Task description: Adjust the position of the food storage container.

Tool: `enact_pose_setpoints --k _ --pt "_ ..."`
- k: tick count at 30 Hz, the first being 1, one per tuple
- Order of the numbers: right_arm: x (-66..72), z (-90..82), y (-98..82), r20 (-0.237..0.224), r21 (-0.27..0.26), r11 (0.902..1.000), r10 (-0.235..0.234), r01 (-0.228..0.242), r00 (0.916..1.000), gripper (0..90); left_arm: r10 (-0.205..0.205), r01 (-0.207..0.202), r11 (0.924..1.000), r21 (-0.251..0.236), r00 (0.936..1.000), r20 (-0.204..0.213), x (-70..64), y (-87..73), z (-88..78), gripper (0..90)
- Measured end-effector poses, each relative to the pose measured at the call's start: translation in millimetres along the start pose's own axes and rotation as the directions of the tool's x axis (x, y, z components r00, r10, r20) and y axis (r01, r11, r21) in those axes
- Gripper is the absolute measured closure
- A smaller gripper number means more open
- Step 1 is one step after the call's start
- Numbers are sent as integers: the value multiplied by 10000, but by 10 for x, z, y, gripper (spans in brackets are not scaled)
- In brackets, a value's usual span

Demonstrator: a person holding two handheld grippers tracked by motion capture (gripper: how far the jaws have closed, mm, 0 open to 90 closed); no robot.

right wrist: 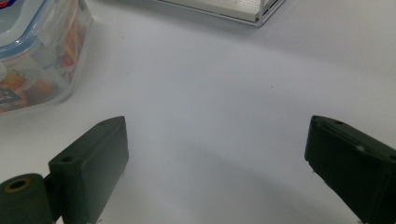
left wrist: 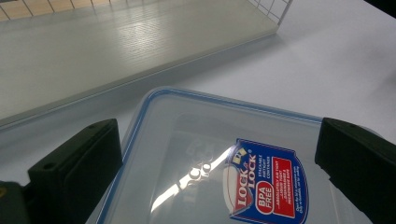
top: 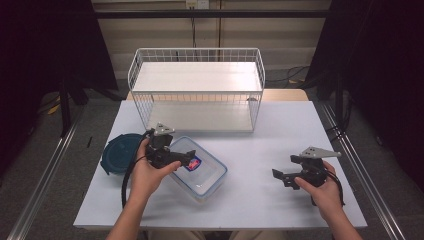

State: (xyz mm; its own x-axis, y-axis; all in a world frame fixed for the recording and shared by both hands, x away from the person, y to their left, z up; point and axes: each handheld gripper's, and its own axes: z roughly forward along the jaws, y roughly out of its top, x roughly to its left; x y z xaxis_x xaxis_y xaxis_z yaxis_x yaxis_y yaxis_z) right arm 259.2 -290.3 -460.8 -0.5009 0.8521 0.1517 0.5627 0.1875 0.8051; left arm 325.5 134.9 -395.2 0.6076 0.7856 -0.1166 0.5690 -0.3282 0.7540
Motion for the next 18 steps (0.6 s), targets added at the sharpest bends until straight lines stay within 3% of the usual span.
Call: enact_pose_setpoints --k 5,18 --pt "8 48 15 -74 118 9999 -113 114 9999 59 -237 237 9997 -38 9996 -133 41 -10 8 7" --pt "200 53 34 -290 178 9989 -422 427 9987 59 -27 25 9999 101 9999 134 20 -42 -35 14"
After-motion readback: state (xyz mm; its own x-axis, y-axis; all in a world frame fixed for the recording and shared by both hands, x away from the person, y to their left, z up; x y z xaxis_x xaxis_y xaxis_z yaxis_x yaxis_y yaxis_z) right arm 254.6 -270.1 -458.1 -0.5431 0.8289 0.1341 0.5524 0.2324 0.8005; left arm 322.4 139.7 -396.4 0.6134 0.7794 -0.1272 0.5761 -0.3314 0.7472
